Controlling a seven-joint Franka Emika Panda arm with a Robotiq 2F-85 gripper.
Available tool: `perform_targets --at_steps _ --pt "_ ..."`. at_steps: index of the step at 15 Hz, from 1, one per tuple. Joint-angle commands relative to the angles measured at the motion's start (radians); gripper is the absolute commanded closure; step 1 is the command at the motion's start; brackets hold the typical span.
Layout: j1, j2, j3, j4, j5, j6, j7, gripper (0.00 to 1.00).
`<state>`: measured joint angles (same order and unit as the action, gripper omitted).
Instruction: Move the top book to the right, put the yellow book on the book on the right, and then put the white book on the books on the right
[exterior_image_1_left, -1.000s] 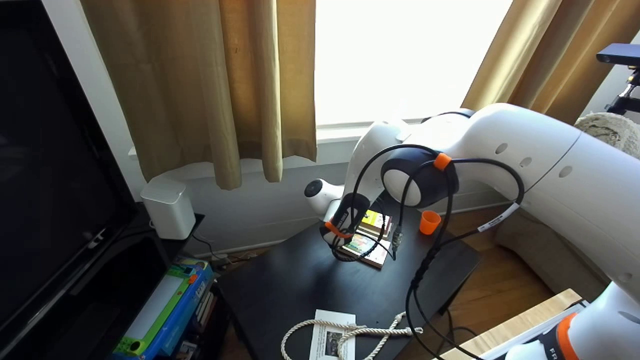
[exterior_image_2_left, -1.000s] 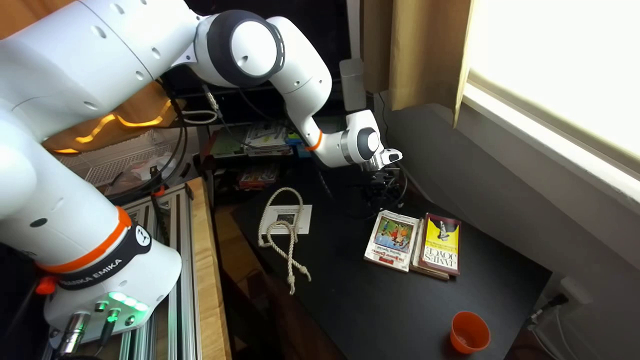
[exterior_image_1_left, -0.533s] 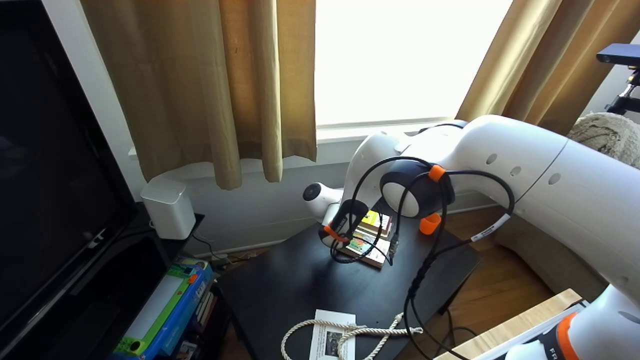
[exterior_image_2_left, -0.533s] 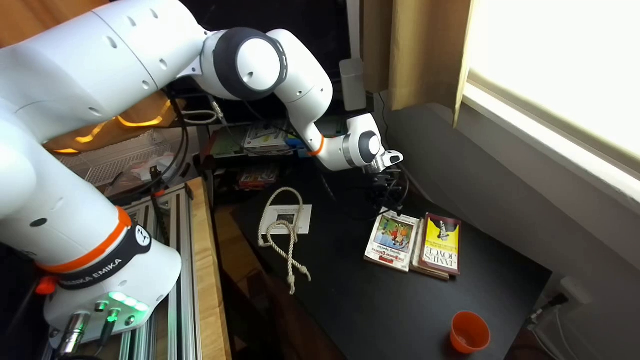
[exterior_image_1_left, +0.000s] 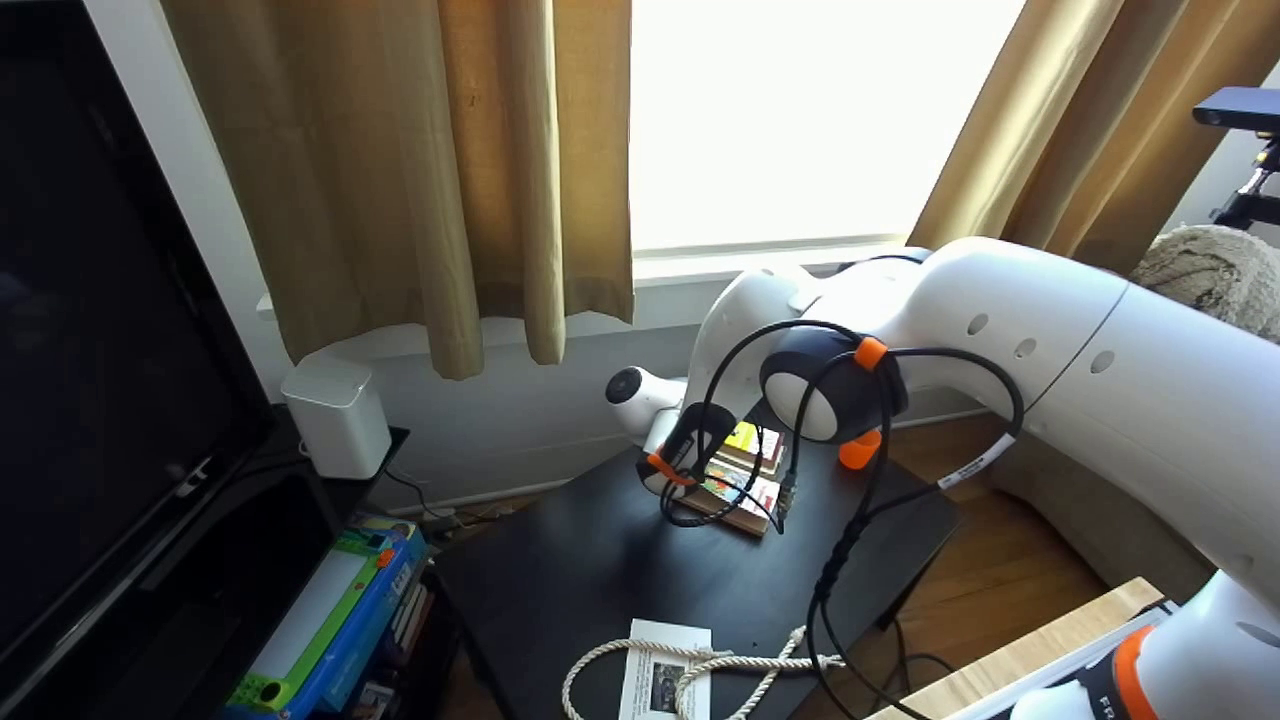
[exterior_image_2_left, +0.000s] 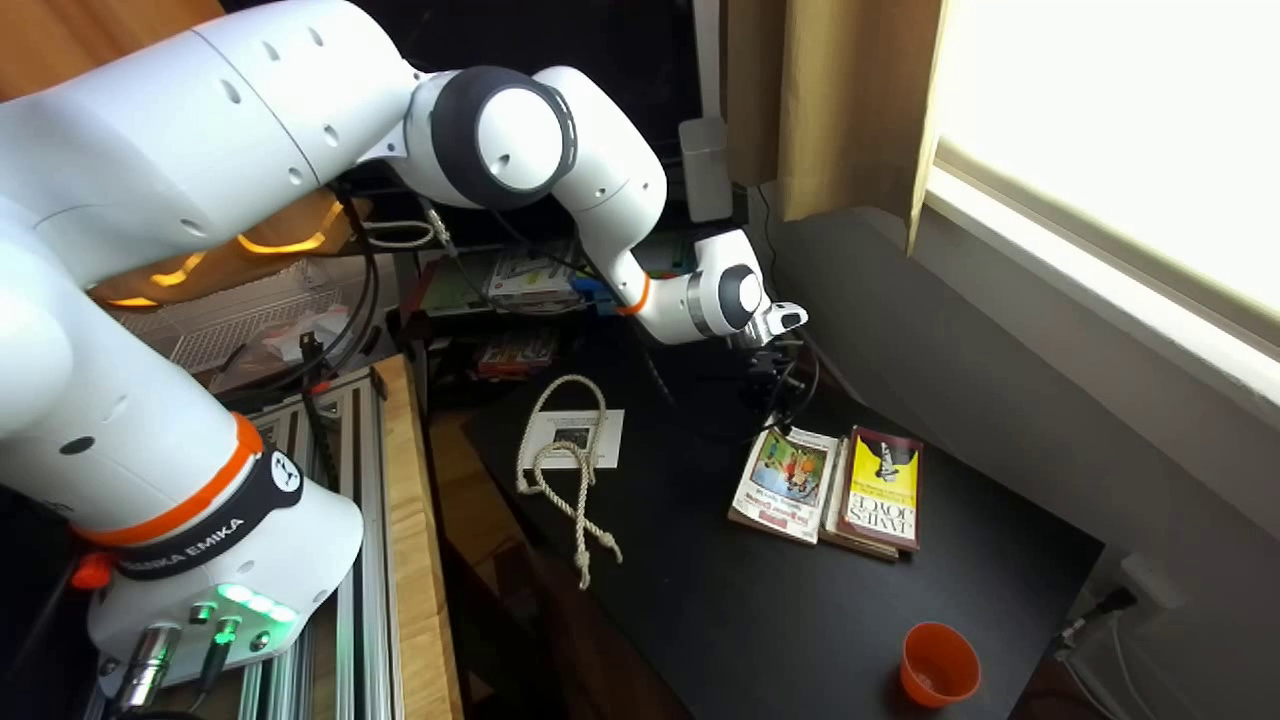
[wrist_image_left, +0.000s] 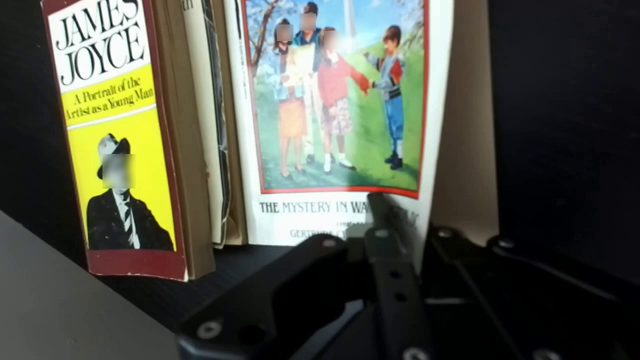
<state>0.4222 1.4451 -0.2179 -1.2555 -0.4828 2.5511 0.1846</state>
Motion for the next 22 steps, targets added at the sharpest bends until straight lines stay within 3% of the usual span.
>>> perform_targets --at_steps 1,10,16,22 --pt "-0.014 -0.018 0.009 -0.023 0.0 0.004 -0.024 1.0" --pt "-0.02 -0.25 0.019 -0.256 0.009 -0.033 -0.034 1.0" --pt "0.011 -0.384 -0.039 -0.388 -0.03 -0.055 0.018 1.0" --pt "0.007 -0.482 -0.067 -0.456 -0.099 -0.085 -0.022 1.0"
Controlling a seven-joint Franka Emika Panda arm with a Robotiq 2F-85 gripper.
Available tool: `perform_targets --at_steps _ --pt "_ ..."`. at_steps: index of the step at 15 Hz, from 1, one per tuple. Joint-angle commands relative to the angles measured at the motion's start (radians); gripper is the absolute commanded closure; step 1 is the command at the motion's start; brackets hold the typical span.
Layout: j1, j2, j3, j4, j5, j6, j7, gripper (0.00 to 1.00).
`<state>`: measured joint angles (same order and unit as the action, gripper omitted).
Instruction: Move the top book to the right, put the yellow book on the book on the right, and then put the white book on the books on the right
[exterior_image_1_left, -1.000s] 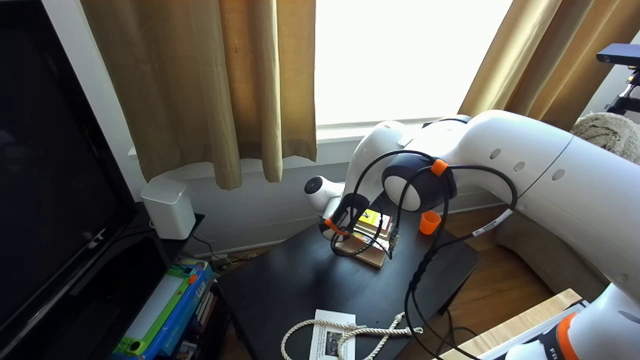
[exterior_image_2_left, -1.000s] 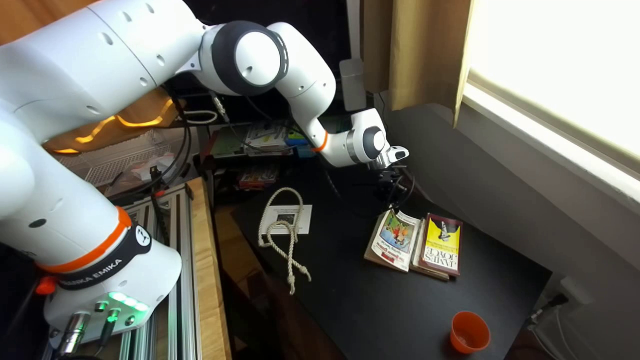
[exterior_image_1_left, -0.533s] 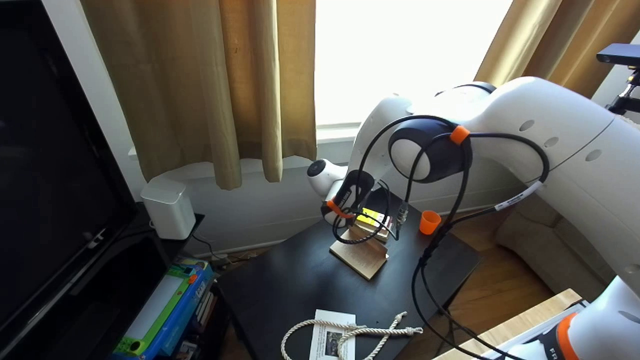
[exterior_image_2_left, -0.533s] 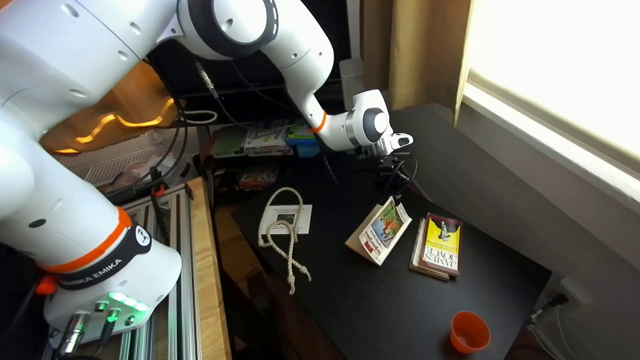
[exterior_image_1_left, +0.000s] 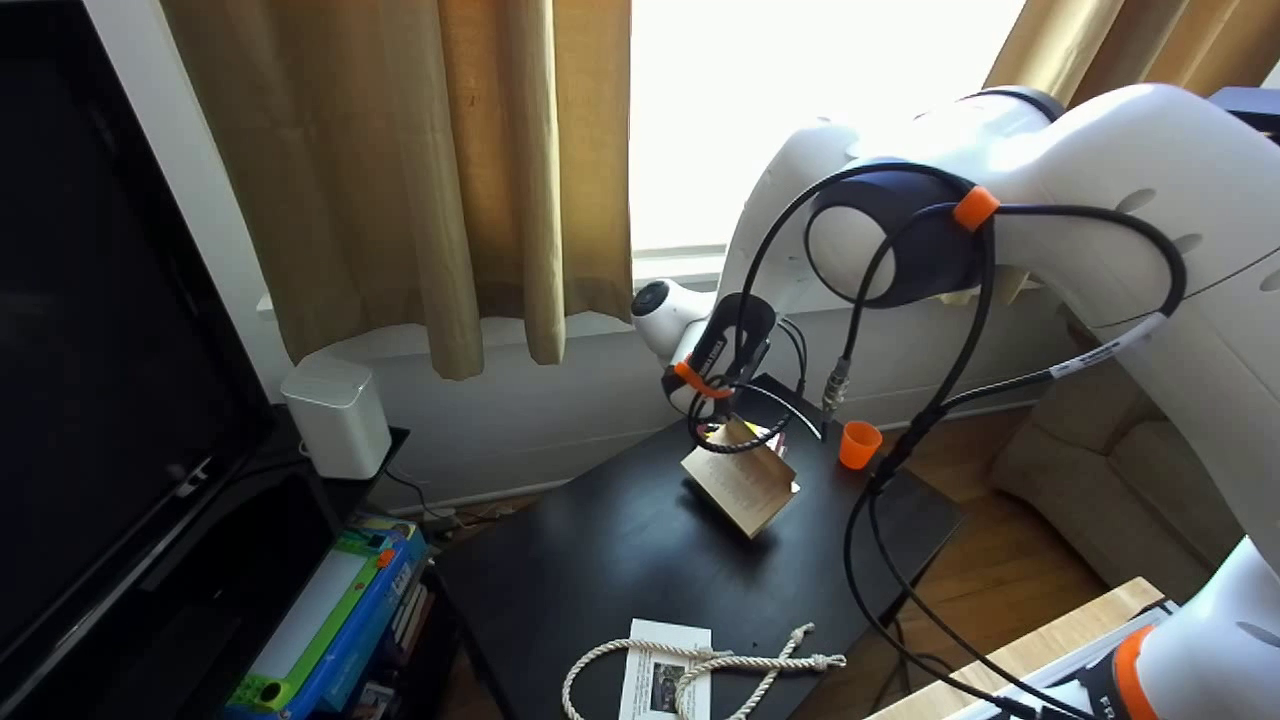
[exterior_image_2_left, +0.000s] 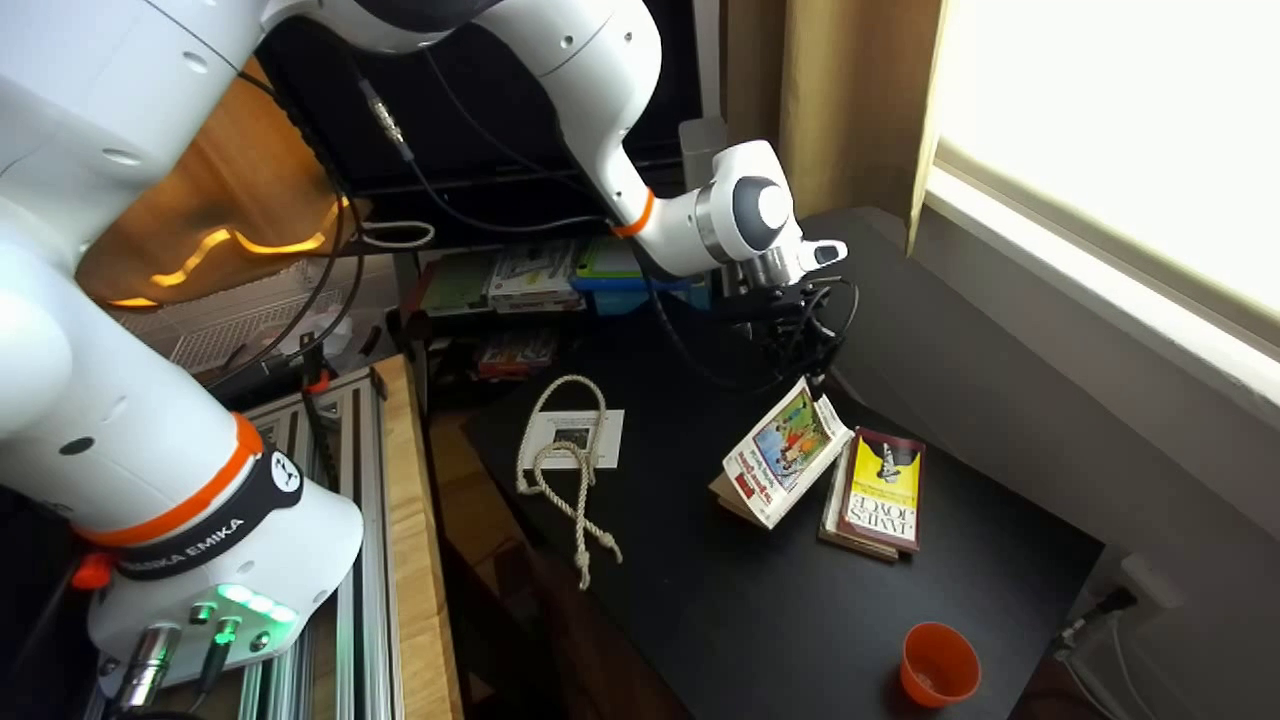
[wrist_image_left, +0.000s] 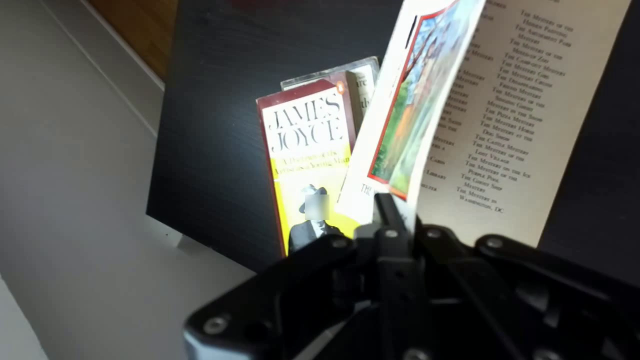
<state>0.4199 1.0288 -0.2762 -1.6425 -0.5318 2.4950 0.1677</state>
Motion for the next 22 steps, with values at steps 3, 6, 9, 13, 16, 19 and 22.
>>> perform_targets --at_steps 3,6,9,13,16,19,22 --pt "-0.008 -0.097 -0.005 -0.074 -0.107 -0.051 -0.026 1.0" --pt "-0.025 -0.127 0.005 -0.081 -0.175 -0.052 -0.056 1.0" --pt "-0.047 -0.146 0.021 -0.072 -0.235 -0.082 -0.09 1.0" --pt "-0.07 -0.153 0.031 -0.048 -0.338 -0.114 -0.107 1.0" --pt "-0.097 -0.131 0.05 -0.021 -0.429 -0.104 -0.11 1.0" --pt "-0.12 -0.095 0.067 0.004 -0.527 -0.076 -0.073 1.0" --pt "-0.149 -0.053 0.097 0.033 -0.595 -0.062 -0.052 1.0"
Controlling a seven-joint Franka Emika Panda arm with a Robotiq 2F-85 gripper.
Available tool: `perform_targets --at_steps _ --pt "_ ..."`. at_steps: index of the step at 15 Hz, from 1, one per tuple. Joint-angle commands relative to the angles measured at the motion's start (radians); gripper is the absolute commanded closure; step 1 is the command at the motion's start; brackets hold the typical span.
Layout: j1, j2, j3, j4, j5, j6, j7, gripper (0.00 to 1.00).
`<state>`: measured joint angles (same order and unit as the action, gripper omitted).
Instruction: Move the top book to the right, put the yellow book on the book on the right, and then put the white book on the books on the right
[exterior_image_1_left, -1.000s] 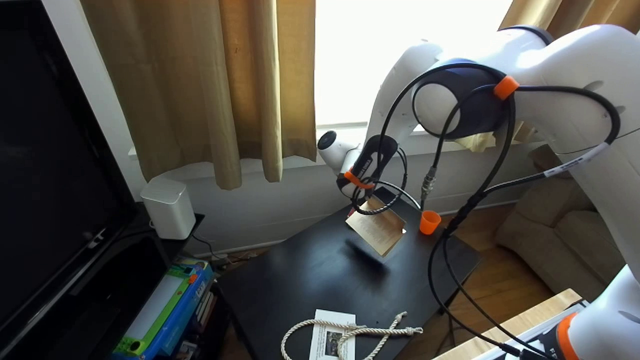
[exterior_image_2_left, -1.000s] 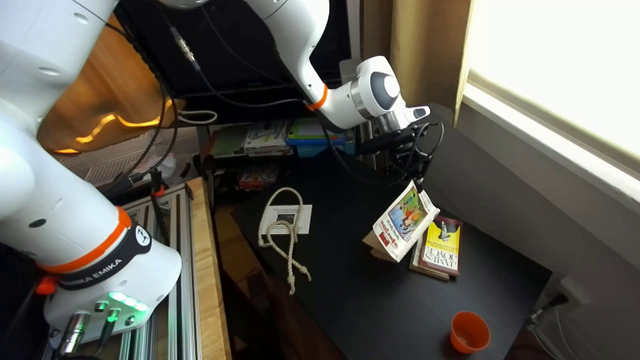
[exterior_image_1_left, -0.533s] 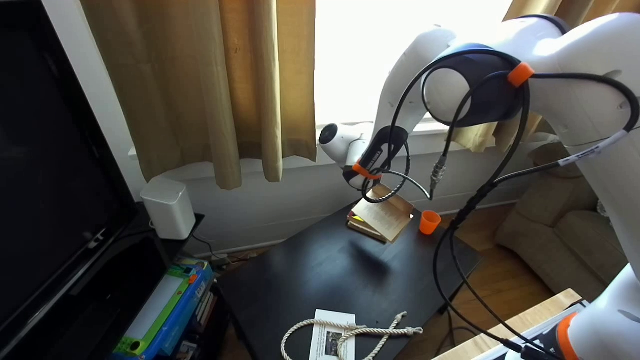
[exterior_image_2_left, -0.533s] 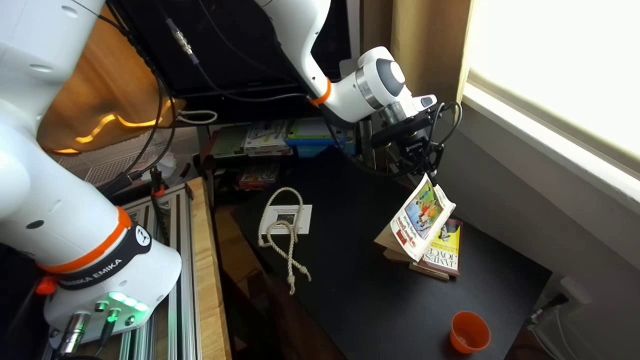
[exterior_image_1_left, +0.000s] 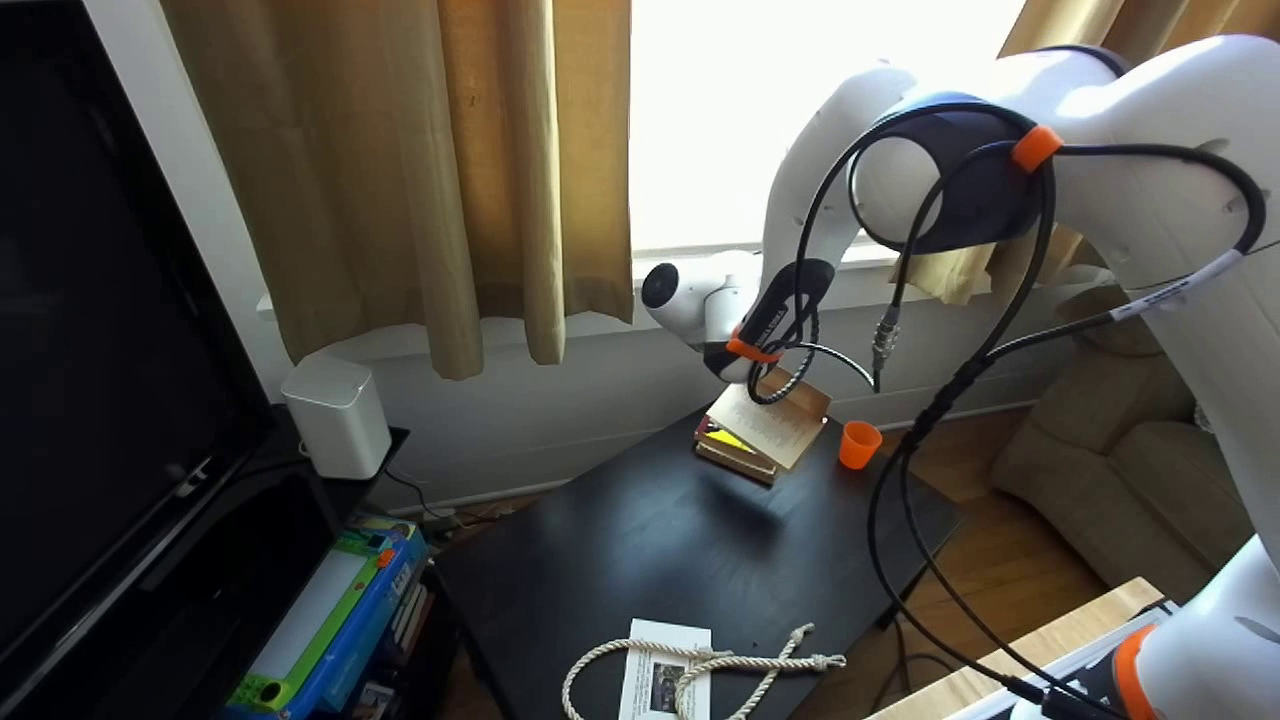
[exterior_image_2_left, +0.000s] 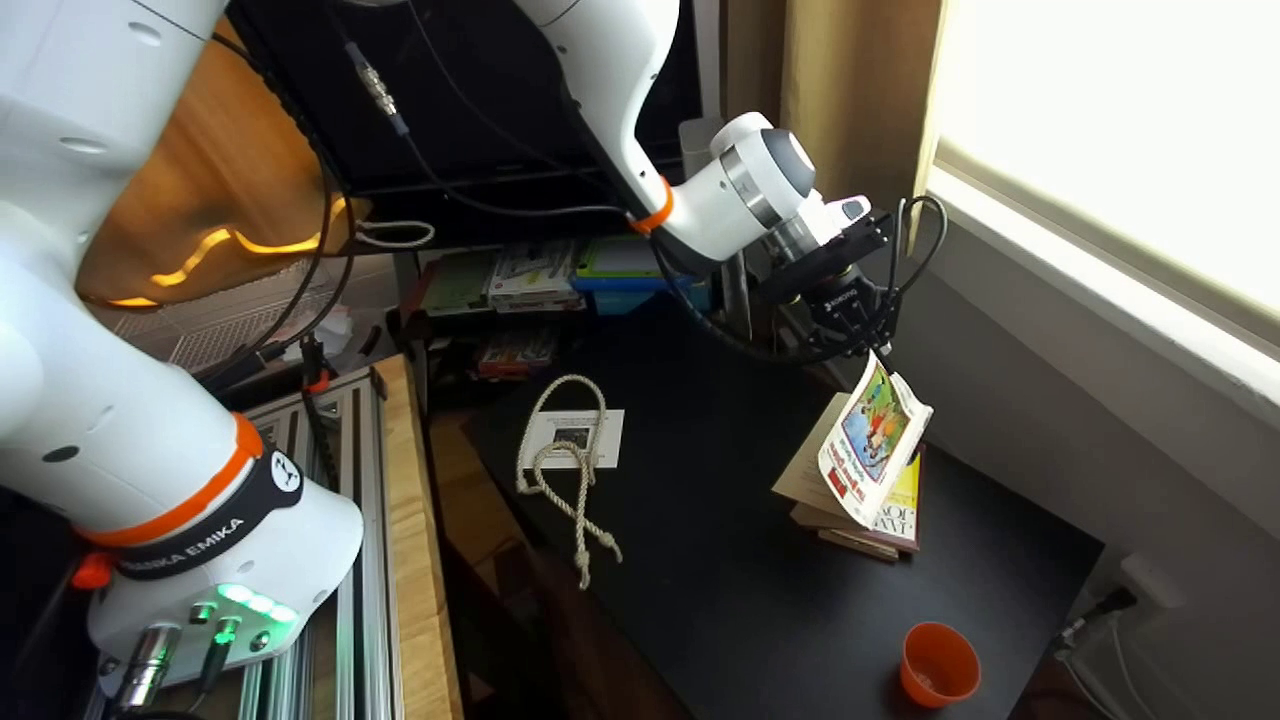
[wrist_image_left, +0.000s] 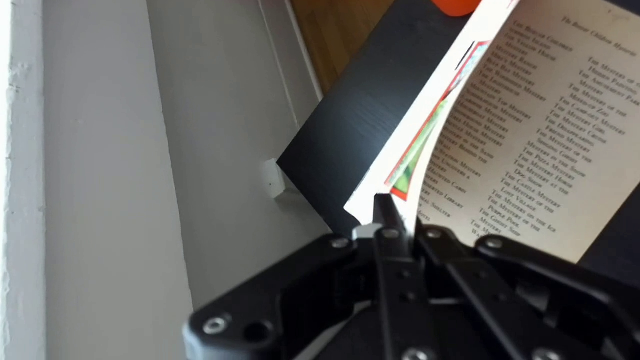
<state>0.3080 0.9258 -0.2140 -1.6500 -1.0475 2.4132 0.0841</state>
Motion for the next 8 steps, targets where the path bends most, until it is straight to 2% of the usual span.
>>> perform_targets --at_steps 1,8 --pt "-0.041 0.071 0.037 0.057 -0.104 0.015 0.044 1.0" --pt "-0.058 0.187 0.056 0.176 -0.238 0.008 0.165 1.0"
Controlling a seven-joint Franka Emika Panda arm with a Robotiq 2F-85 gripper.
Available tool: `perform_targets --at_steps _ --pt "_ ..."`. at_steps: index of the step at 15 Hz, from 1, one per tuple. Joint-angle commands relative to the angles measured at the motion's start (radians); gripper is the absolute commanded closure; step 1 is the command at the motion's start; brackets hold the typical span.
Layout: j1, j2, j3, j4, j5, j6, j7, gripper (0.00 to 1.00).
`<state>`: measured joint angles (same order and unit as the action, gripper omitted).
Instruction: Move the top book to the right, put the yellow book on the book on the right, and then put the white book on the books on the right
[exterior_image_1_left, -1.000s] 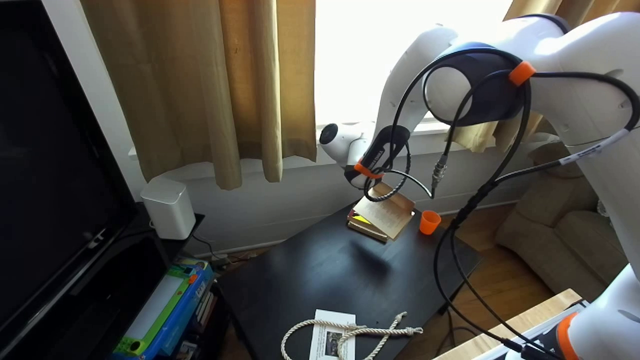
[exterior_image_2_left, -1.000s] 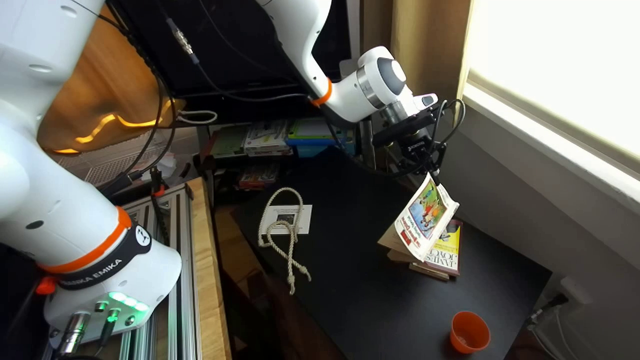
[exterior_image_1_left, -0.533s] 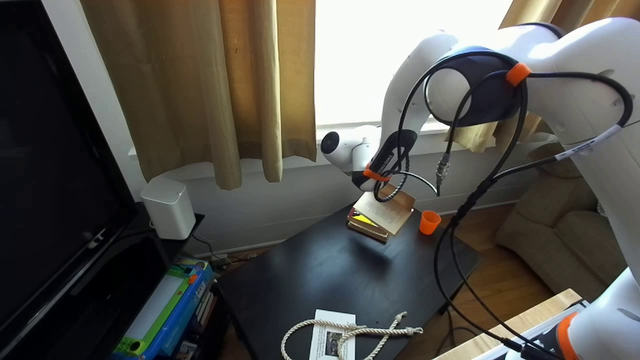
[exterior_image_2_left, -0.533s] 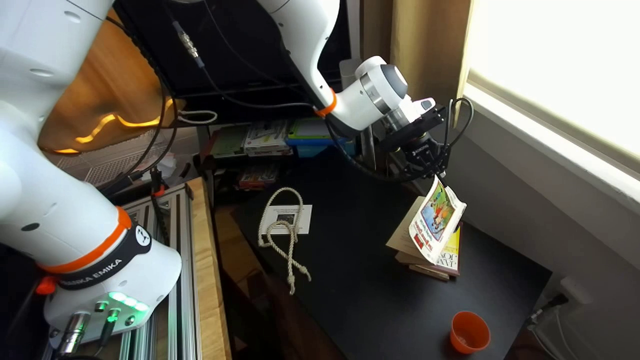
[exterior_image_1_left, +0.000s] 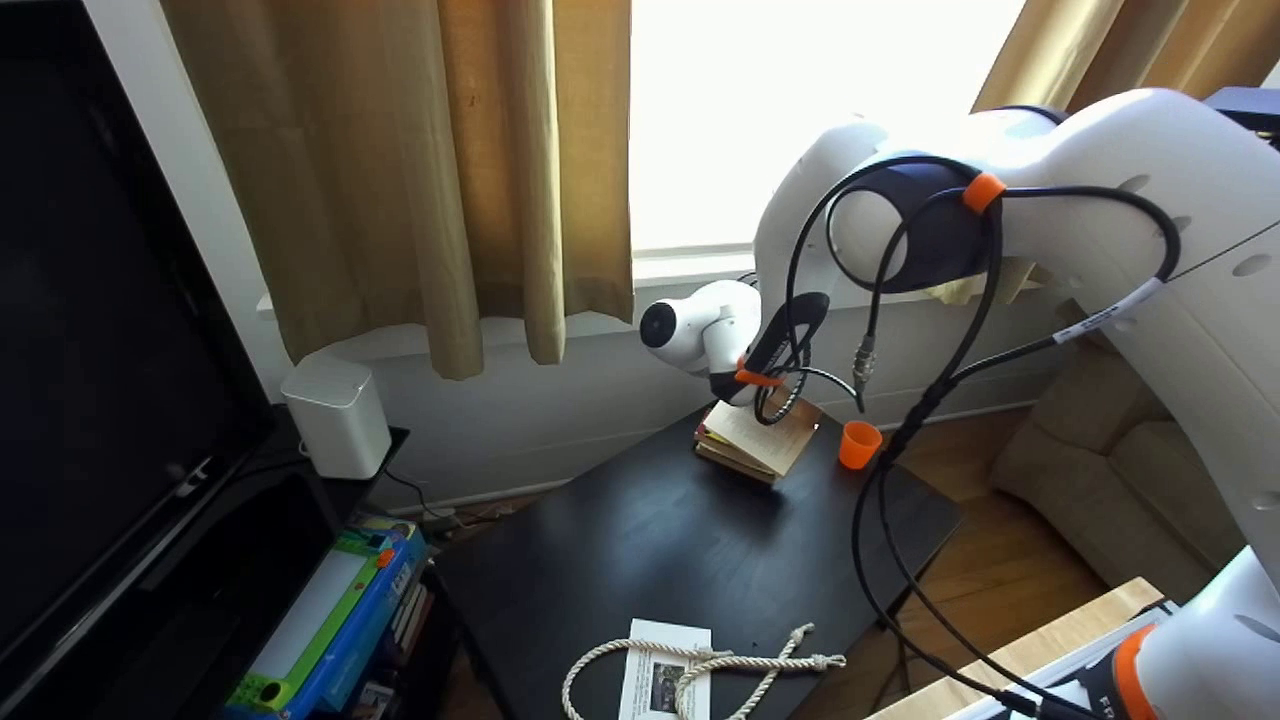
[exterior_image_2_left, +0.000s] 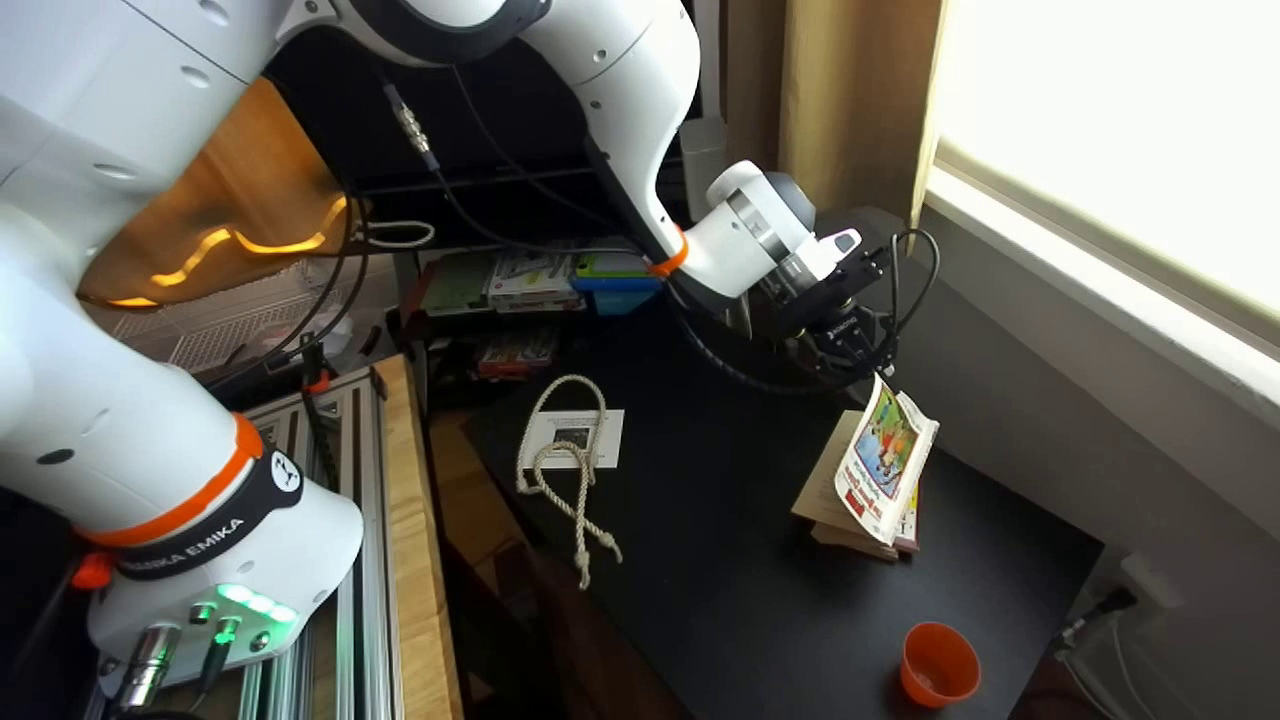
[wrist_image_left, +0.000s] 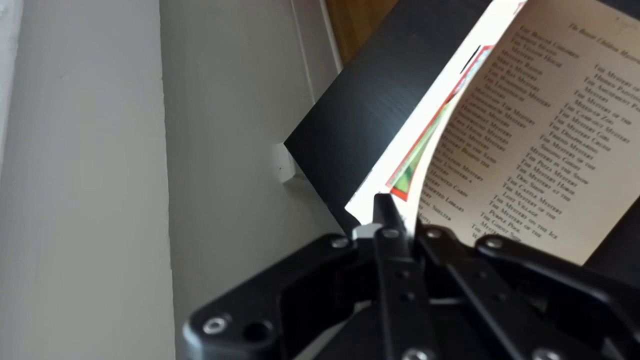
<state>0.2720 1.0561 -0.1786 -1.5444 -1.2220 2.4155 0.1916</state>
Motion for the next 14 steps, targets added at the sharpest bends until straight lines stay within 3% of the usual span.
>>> perform_targets --at_steps 1,14 --pt "-0.022 0.075 0.023 0.092 -0.077 0.006 0.072 1.0" --pt "-0.03 0.312 0.054 0.343 -0.078 0.0 0.095 1.0"
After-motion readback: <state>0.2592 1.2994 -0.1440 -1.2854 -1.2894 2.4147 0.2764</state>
